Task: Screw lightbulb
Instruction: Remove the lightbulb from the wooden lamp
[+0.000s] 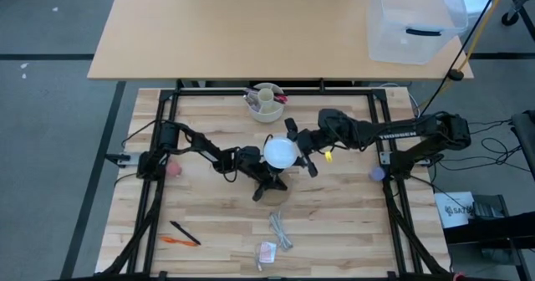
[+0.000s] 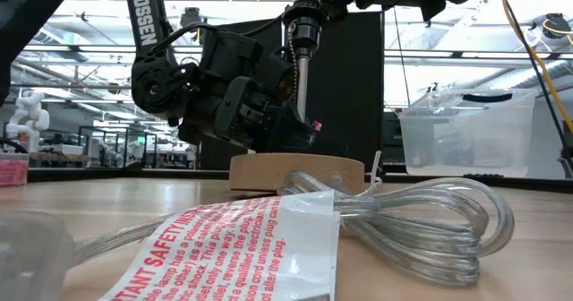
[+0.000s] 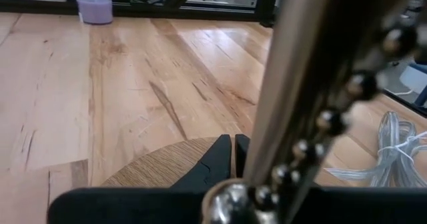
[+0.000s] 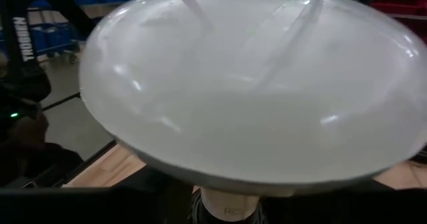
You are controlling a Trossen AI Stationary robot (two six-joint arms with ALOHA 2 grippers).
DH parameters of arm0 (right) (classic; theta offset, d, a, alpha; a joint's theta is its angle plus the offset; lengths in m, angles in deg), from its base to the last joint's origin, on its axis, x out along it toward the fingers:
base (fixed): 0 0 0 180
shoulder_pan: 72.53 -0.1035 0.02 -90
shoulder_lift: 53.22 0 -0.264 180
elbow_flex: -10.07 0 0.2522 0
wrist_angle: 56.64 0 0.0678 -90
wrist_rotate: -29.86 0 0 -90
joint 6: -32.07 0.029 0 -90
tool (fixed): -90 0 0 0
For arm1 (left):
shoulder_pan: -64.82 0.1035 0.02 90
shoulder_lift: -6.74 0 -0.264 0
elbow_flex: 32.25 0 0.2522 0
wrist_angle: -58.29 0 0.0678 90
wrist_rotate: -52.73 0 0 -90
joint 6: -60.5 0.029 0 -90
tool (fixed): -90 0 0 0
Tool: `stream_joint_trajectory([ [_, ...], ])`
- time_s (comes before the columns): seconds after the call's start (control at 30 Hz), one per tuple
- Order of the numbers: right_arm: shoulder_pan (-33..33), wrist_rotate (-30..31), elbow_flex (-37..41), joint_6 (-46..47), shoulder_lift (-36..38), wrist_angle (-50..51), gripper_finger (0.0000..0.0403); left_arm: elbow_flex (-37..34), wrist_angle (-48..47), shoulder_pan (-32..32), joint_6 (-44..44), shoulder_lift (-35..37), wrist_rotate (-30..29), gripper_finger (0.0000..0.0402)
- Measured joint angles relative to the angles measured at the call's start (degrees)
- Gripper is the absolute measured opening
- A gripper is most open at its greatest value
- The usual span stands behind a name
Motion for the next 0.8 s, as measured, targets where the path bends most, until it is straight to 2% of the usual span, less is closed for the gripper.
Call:
stream_joint_trajectory([
  [0.27,-0.8,2.1,-0.1,1.2,0.2,-0.2,0.0241,0.0,0.0,0.0,0.2,0.0,-0.8,0.0022],
  [0.43,-1.0,2.2,-0.1,2.8,0.2,3.9,0.0279,0.0,0.0,0.0,0.2,0.0,-1.1,0.0022],
  [0.6,-1.8,2.7,0.0,2.8,1.3,10.3,0.0292,0.0,0.0,0.0,0.3,0.0,-1.2,0.0022],
  [0.67,-2.0,4.6,0.0,2.8,2.3,13.1,0.0292,0.0,0.1,0.0,0.4,0.0,-1.3,0.0022],
  [0.8,-4.1,12.9,0.0,4.7,2.8,15.0,0.0292,0.0,0.2,0.0,0.5,0.0,-3.6,0.0022],
])
